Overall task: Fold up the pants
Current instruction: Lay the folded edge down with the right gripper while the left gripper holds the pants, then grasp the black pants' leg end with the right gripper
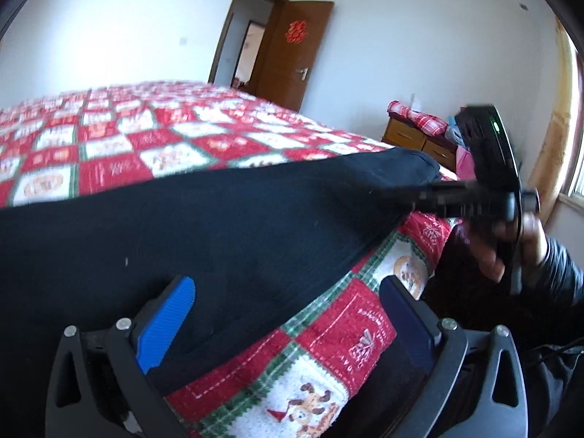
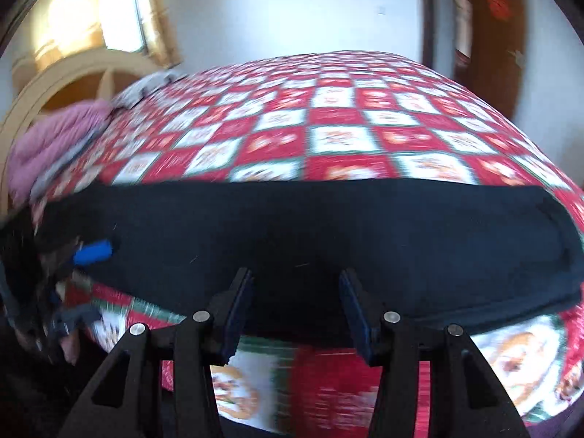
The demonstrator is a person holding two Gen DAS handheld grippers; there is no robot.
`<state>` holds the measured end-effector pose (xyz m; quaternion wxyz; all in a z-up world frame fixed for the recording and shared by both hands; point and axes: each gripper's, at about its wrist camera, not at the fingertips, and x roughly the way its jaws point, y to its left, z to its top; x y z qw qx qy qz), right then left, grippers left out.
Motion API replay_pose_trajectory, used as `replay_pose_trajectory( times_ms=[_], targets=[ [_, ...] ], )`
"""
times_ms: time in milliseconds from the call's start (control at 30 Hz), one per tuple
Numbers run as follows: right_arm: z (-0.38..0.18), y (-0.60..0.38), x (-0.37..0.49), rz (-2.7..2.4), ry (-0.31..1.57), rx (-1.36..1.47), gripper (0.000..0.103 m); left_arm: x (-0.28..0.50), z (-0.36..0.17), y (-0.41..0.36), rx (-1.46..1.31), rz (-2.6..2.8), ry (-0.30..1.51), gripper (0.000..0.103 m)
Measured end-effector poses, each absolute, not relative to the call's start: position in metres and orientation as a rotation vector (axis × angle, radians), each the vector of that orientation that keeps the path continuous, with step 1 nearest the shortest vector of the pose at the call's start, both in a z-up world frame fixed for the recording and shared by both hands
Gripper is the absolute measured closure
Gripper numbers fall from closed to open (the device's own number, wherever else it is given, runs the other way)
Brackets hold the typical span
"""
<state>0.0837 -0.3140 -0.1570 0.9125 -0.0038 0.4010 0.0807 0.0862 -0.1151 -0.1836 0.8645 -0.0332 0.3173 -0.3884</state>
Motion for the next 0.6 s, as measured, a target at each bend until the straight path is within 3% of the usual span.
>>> replay_pose_trajectory(
  times_ms=[200, 433, 600],
  targets=[
    [-0.187, -0.281, 0.084, 0.129, 0.916, -0.260, 0.052, 0.079, -0.190, -0.119, -0.014, -0.814, 0.661, 0.000],
    [-0.184, -0.289, 0.078, 0.142, 0.920, -0.231, 0.052, 0.078, -0.185, -0.117, -0.011, -0.787, 0.672, 0.000],
    [-0.164, -0.300, 0.070, 0.070, 0.806, -0.158, 0.052, 0.083, -0.168, -0.110, 0.021, -0.684, 0.617, 0.000]
  ],
)
